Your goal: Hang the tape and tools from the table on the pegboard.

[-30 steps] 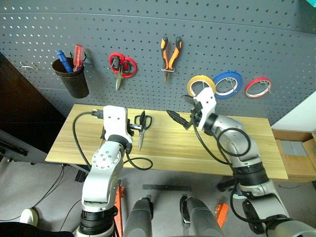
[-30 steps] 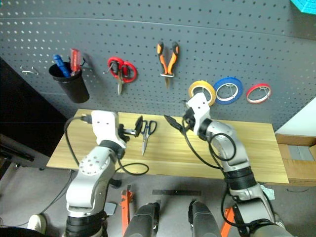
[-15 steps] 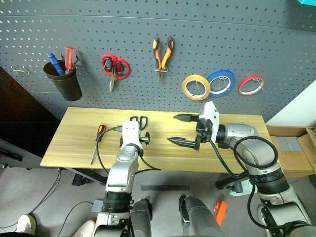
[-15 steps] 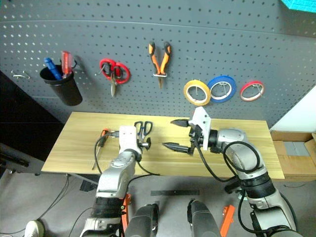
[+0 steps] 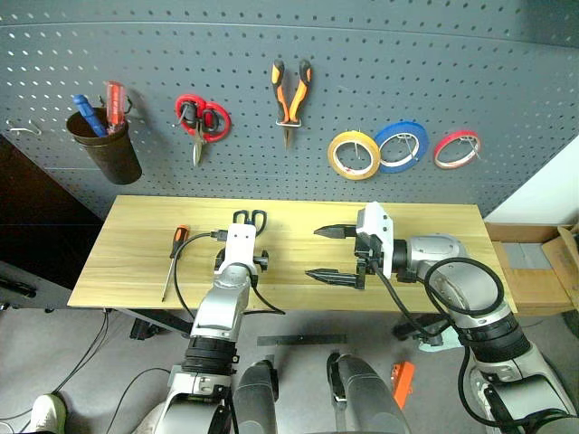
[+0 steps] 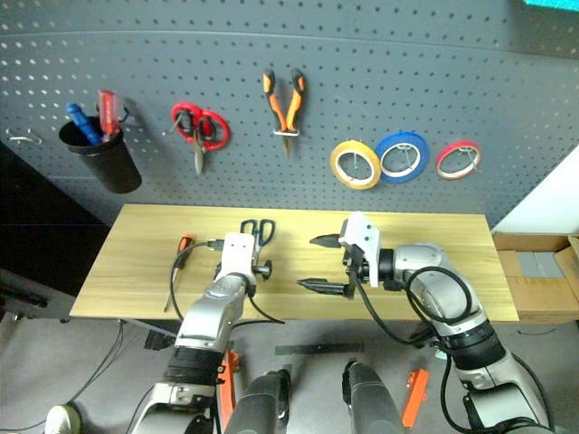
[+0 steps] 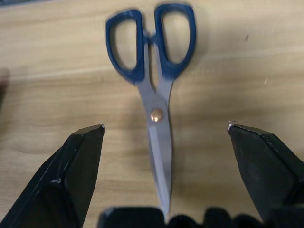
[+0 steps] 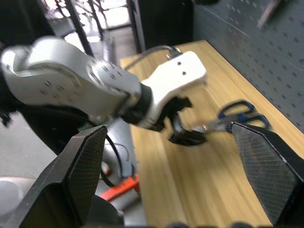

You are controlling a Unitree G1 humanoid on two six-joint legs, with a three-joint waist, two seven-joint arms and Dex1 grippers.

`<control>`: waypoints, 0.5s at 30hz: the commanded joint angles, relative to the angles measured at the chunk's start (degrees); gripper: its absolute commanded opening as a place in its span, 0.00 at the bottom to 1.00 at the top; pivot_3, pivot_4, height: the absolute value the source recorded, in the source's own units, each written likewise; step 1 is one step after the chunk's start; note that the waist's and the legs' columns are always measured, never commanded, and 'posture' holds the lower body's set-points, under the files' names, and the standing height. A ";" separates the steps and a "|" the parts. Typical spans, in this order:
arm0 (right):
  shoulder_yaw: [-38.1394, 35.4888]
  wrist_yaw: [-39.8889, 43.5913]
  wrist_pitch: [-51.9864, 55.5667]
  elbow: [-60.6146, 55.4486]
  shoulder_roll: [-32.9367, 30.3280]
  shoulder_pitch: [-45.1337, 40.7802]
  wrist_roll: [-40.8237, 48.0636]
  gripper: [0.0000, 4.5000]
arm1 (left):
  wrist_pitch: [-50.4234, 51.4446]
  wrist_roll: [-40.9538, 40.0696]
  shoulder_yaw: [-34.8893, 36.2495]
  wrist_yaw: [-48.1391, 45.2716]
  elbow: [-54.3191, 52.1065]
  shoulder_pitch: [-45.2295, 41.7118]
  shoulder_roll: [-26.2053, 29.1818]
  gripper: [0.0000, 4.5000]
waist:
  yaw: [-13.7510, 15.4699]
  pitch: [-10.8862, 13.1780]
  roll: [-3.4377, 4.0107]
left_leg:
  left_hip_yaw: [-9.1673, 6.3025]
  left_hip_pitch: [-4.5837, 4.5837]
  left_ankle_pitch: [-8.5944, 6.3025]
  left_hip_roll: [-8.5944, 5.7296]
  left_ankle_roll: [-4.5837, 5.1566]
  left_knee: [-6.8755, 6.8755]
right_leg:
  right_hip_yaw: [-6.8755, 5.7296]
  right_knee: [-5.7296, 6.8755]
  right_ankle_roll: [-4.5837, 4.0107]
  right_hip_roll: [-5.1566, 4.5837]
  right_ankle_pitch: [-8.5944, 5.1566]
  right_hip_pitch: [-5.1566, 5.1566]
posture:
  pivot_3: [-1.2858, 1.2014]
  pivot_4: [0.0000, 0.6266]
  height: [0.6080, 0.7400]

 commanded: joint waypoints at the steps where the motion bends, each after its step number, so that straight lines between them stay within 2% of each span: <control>1: 0.25 -1.54 -3.02 1.77 0.11 -1.90 -2.79 1.00 | 0.61 -0.95 -0.20 -2.54 0.30 -1.47 0.85 1.00 | 0.02 0.34 -0.02 | 0.01 -0.01 0.00 0.01 0.00 -0.02 | 0.00 -0.02 0.00 -0.01 0.00 -0.01 | 0.51 0.56 1.00; 6: 0.19 -2.80 -4.08 4.18 0.52 -2.69 -5.16 1.00 | -0.11 -0.99 0.00 -4.46 3.43 -3.19 2.06 1.00 | 0.03 1.14 -0.04 | 0.02 -0.07 0.00 0.01 0.00 -0.05 | 0.02 -0.09 0.05 -0.07 -0.03 -0.02 | 0.51 0.57 1.00; 15: -0.18 -4.16 0.30 3.88 2.80 -2.39 -3.73 1.00 | -0.05 0.43 -0.85 -6.49 9.04 -6.28 5.17 1.00 | -0.06 1.45 -0.02 | 0.06 -0.10 -0.01 0.04 -0.01 -0.06 | 0.07 -0.09 0.12 -0.18 -0.07 -0.06 | 0.51 0.58 1.00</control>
